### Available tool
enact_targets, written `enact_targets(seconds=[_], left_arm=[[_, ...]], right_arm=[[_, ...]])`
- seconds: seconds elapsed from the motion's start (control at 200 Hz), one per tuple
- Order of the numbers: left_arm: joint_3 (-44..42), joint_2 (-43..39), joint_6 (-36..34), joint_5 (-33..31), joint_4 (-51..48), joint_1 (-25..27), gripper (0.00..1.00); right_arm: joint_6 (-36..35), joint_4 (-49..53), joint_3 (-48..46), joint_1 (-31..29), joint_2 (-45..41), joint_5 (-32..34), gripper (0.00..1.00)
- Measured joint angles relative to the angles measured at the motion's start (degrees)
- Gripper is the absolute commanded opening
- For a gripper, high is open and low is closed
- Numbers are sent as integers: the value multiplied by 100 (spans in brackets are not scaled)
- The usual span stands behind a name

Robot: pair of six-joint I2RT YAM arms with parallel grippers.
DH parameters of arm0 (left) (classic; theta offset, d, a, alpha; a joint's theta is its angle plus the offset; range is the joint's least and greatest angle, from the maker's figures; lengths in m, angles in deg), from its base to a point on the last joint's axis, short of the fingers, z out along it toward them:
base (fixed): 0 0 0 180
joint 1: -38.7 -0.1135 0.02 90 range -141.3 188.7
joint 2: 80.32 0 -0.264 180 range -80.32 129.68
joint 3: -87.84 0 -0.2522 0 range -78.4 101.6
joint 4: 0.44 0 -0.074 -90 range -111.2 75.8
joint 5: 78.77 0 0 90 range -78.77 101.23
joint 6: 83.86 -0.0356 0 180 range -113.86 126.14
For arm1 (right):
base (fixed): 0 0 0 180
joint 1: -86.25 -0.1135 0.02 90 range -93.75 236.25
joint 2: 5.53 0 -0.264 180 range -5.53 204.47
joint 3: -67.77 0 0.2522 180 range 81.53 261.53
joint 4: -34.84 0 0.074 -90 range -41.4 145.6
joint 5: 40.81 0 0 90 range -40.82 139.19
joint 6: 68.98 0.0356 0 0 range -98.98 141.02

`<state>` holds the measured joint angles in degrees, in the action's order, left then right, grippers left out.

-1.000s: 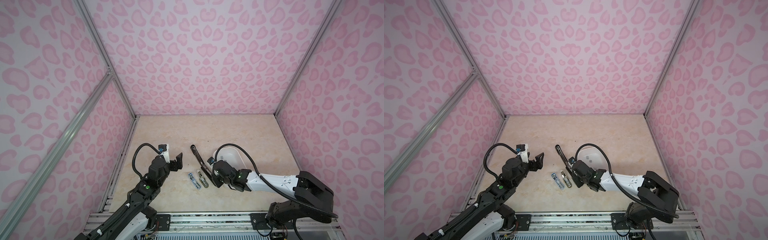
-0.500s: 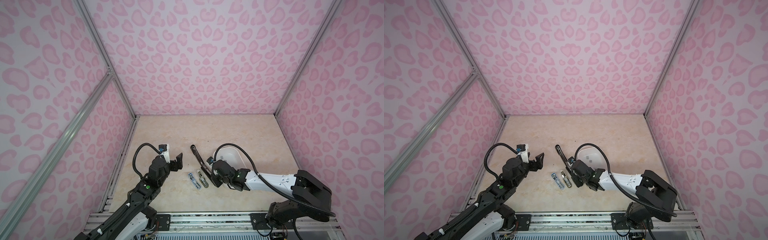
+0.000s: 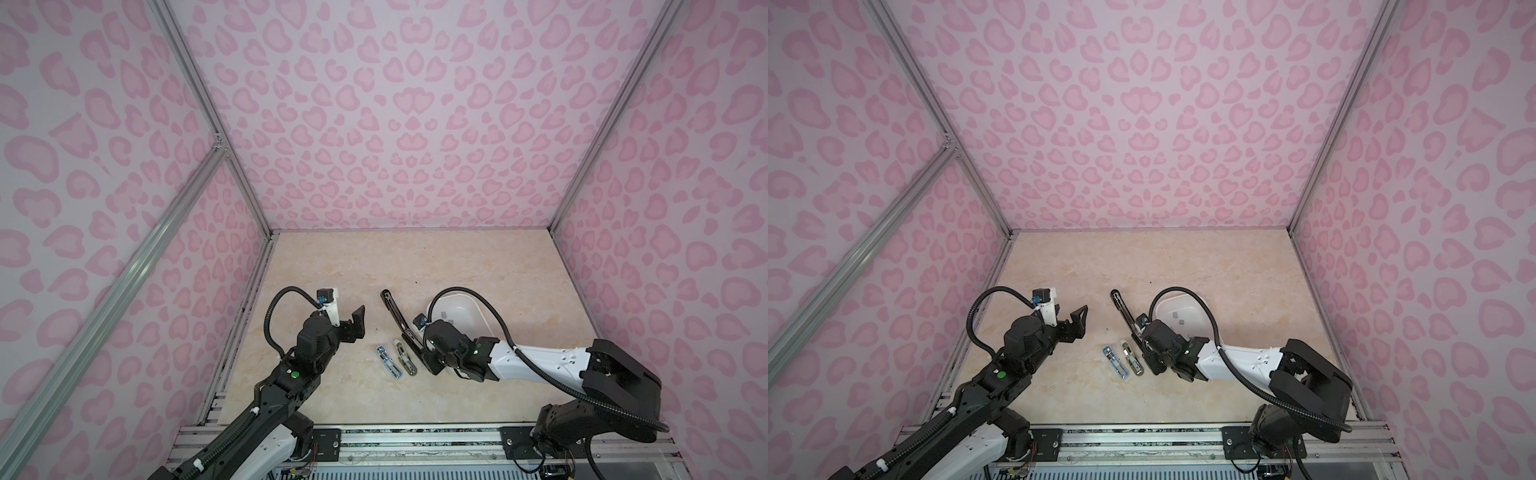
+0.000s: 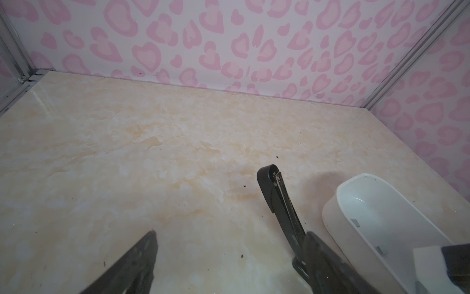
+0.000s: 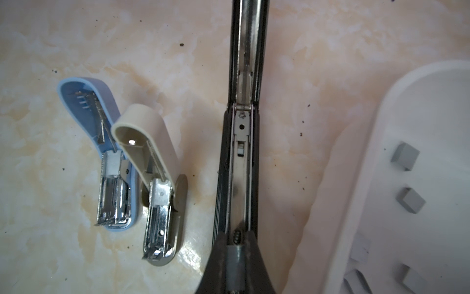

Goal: Load the staples into the stapler

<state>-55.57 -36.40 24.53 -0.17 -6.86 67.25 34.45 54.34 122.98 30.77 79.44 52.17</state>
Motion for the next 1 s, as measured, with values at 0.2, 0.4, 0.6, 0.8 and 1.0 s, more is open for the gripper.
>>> enact_targets(seconds=[0.2, 0.4, 0.6, 0.8, 1.0], left_arm=[[0, -20, -2, -22, 0, 0, 90], [0, 13, -2, -39, 2, 0, 90], [2, 57, 0, -39, 2, 0, 90], [2, 52, -2, -39, -2, 0, 90], [2, 52, -2, -39, 0, 0, 90]], right_arm=[[109, 2, -9, -2, -2, 0, 8], [249, -74, -118, -2, -15, 0, 8], [367, -125, -291, -2, -190, 0, 8], [452, -92, -398, -17, -326, 0, 12], [503, 57, -472, -39, -457, 2, 21]])
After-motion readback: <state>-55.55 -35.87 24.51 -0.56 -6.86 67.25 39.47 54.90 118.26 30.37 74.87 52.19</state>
